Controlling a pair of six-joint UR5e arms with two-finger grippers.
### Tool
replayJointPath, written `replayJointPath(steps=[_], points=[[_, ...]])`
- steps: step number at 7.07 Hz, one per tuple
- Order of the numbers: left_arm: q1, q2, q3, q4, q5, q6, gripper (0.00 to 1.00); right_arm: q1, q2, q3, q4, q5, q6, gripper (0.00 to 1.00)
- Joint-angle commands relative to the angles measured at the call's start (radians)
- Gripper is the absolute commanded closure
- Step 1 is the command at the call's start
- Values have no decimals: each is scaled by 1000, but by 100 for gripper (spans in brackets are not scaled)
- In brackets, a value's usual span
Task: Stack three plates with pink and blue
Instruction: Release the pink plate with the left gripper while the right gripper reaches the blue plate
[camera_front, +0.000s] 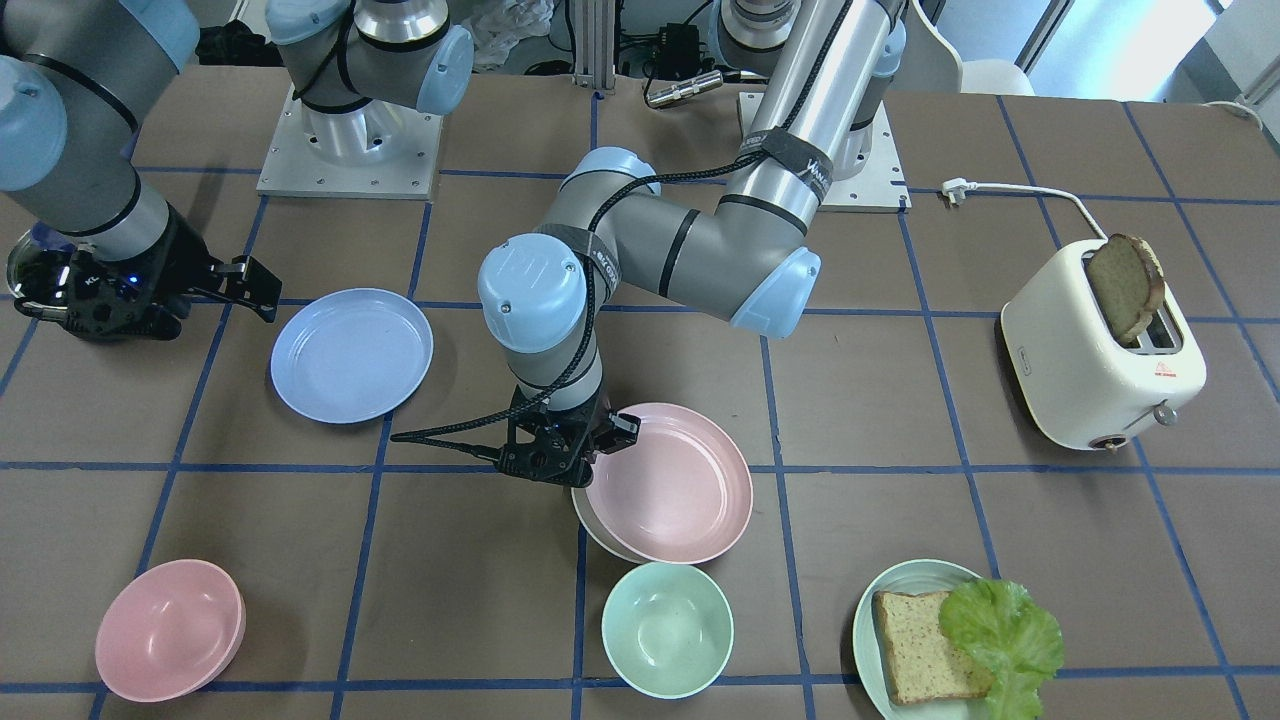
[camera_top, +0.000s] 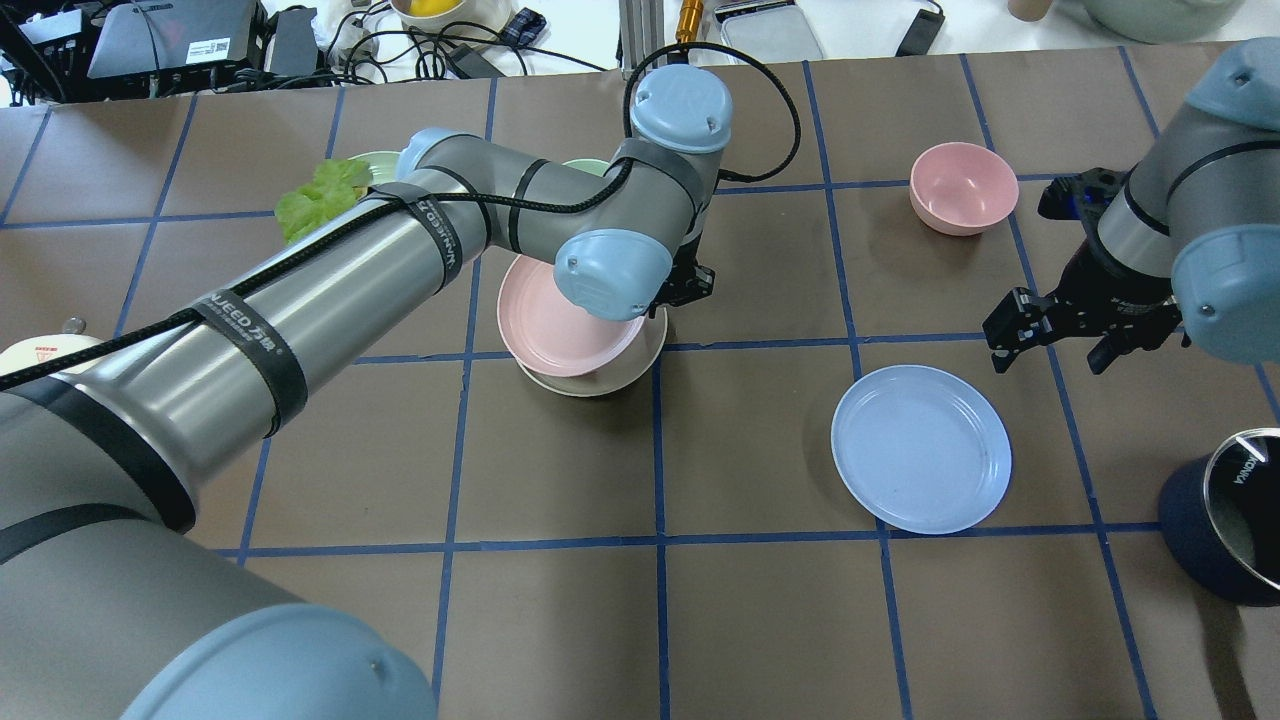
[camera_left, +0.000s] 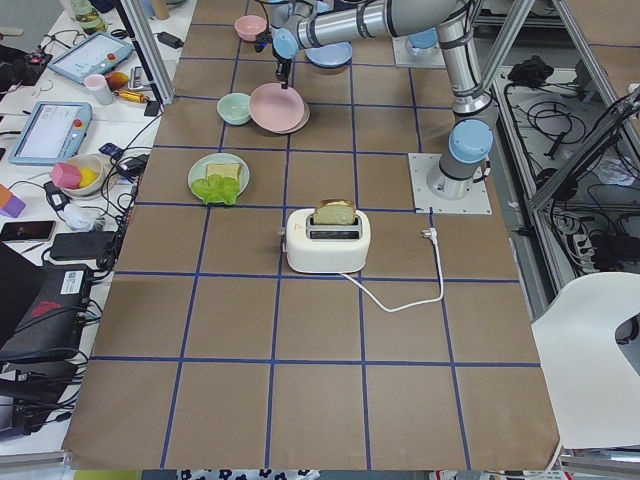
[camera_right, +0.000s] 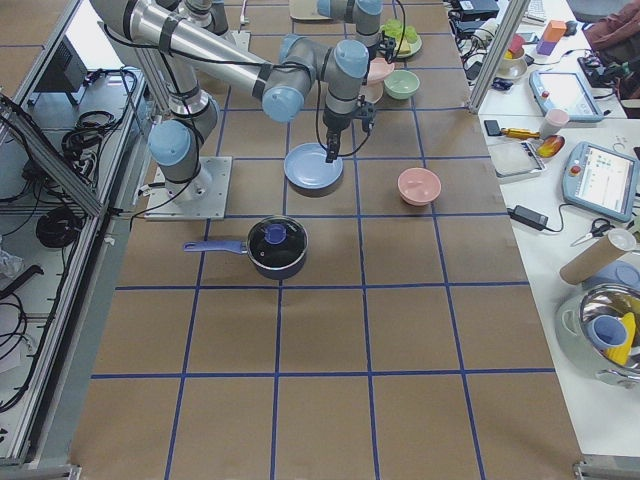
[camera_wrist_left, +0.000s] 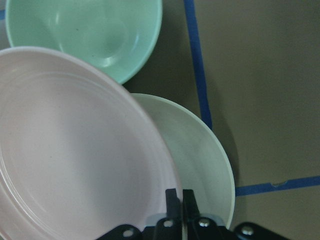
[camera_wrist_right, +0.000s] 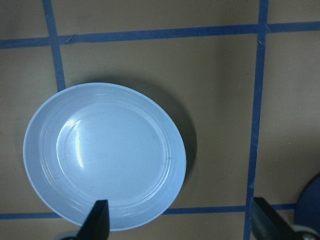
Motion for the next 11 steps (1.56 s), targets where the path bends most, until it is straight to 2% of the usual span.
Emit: replayJointPath(steps=[1,2,3,4,5,7,8,9,10,11], points=[[-13,-7,-4,-41,5,0,1,-60,5,147,-143,12,-13,0],[-10,-5,2,-38,5,0,0,-97,2,204,-185,18,-26,0],[4,10,7,-32,4,2,0,-100,9,228,-243,18,-29,0],[37,39,14,-41,1,8,0,-100,20,226,-256,23,-38,4],[73,77,36,-79,-1,11,0,-99,37,232,-332,76,-36,7],[163,169,71,-267,-7,22,0,-100,110,243,-425,99,-40,8],[232,208,64,-321,-8,63,0,-100,130,249,-426,101,-40,9],[322,243,59,-376,-36,171,0,-100,132,254,-423,87,-41,15],[364,281,57,-416,-45,184,0,-99,130,256,-408,89,-40,35],[361,335,59,-443,-68,181,0,-99,129,257,-407,98,-36,74]])
